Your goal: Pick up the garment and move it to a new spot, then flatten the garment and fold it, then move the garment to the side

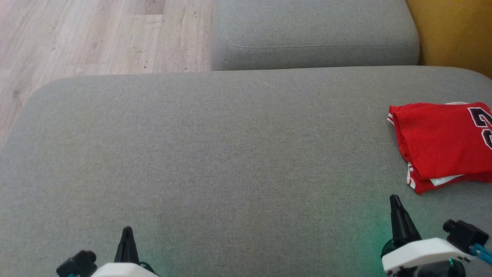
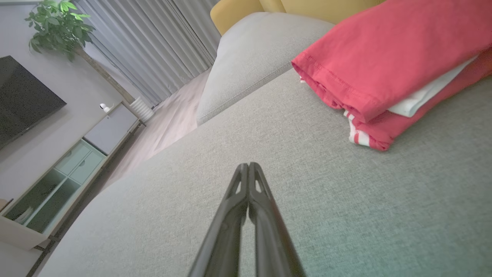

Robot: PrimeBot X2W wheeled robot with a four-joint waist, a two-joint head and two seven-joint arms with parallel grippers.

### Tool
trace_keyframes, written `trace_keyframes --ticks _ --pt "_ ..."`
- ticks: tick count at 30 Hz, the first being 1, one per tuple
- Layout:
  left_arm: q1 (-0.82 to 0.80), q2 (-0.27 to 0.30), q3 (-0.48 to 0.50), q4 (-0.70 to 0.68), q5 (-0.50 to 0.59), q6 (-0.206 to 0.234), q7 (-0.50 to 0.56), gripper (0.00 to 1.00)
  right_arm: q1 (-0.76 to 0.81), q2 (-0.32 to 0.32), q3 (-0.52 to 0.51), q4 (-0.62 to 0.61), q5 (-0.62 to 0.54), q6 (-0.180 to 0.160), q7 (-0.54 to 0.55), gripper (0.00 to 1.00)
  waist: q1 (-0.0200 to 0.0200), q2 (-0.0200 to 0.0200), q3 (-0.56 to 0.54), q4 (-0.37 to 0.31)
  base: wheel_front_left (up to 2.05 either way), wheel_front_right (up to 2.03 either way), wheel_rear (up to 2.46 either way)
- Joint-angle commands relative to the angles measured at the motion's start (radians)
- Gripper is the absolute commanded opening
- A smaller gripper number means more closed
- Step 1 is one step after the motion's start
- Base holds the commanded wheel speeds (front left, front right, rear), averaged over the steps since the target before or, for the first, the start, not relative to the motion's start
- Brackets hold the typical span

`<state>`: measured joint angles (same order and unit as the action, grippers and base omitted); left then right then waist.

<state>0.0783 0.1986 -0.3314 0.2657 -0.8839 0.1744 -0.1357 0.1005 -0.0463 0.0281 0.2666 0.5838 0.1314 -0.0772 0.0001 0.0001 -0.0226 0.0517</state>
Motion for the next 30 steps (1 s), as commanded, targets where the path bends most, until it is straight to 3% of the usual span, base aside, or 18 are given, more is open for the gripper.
trace_keyframes --ticks 1,30 --pt "-0.057 -0.001 0.033 -0.025 -0.021 -0.011 0.004 0.00 -0.059 -0.017 0.000 -0.031 0.030 0.000 0.005 0.00 0.0000 -0.0001 0.000 -0.001 0.00 0.00 0.00" --pt "-0.099 -0.047 0.166 -0.025 -0.258 -0.109 0.082 0.00 -0.107 -0.023 -0.032 -0.029 0.373 0.000 0.055 0.00 -0.0001 -0.0001 0.009 -0.018 0.00 0.00 0.00"
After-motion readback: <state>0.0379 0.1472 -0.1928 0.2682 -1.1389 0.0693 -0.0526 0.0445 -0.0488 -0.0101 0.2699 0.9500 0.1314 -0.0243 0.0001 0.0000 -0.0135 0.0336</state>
